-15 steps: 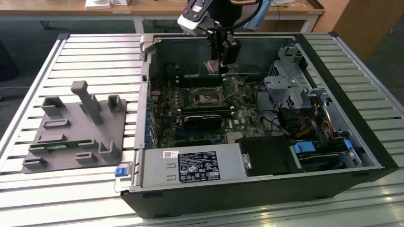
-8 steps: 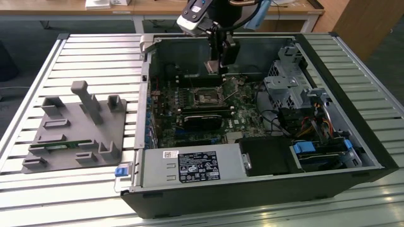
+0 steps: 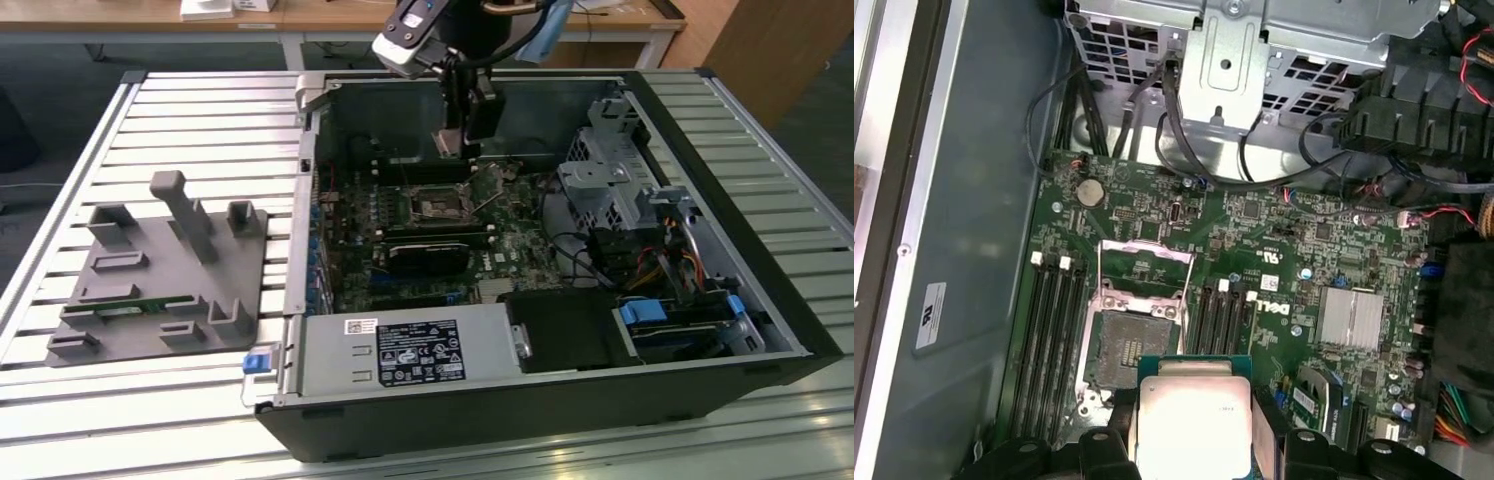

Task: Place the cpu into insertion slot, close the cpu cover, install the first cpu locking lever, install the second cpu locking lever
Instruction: 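Place the cpu into insertion slot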

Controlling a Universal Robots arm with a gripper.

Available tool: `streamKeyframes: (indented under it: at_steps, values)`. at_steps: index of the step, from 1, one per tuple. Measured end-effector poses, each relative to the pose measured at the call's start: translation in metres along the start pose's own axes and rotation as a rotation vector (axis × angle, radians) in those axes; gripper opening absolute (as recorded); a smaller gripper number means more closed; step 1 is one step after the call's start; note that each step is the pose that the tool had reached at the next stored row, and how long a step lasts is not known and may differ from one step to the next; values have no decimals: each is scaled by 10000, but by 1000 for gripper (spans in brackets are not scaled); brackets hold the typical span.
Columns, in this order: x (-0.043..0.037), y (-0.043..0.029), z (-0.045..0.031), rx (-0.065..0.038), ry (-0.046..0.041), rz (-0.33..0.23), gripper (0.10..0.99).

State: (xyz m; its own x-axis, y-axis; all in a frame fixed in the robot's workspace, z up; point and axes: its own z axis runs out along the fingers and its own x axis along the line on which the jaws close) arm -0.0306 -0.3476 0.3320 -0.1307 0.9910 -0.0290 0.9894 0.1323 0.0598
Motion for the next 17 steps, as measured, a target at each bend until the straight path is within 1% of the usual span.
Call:
streamKeyframes:
  at_steps: [6,17]
  values:
    - [1,-2,36,5,-11,181,537]
    - [8,-12,207,7,-15,235,537]
